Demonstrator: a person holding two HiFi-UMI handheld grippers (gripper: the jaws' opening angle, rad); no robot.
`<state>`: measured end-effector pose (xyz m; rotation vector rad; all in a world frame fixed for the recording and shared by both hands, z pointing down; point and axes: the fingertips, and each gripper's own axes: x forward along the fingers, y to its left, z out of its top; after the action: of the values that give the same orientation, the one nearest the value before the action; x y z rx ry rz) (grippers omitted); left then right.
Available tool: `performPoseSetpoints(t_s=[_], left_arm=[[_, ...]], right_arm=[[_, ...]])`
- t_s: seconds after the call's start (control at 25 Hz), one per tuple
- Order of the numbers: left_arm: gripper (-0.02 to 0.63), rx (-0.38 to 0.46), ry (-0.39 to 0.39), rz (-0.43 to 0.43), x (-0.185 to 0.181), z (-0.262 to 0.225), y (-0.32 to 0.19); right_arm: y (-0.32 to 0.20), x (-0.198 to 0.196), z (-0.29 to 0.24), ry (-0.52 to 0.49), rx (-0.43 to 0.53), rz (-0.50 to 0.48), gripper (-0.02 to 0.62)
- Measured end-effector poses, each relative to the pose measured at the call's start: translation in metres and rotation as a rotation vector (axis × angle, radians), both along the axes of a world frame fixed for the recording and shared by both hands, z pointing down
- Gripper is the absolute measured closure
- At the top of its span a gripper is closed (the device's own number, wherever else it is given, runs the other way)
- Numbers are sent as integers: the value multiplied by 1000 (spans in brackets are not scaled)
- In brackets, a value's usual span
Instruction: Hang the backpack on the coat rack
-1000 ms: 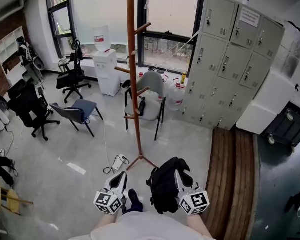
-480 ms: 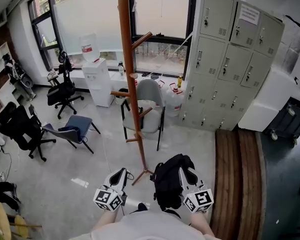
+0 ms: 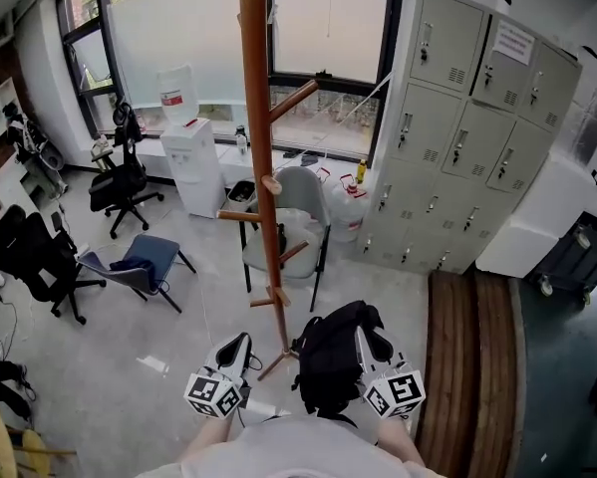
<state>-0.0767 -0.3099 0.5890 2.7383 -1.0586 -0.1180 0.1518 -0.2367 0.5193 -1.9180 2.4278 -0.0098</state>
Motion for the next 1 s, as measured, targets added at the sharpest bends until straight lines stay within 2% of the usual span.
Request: performPoseSetpoints(t_s=[0.24, 0.56, 0.76, 1.0], left_arm=[[597, 4, 39, -53, 19, -8, -15], [597, -14, 32, -89, 31, -3, -24], [596, 0, 21, -92, 30, -6, -29], [596, -24, 12, -110, 32, -17, -34]], right_arm=[[-27, 9, -6, 10, -12, -81, 588], [-55, 32, -26, 13, 3, -134, 588], [-77, 38, -56, 53, 3, -188, 588], [-100, 43, -96, 49, 29, -220, 588]])
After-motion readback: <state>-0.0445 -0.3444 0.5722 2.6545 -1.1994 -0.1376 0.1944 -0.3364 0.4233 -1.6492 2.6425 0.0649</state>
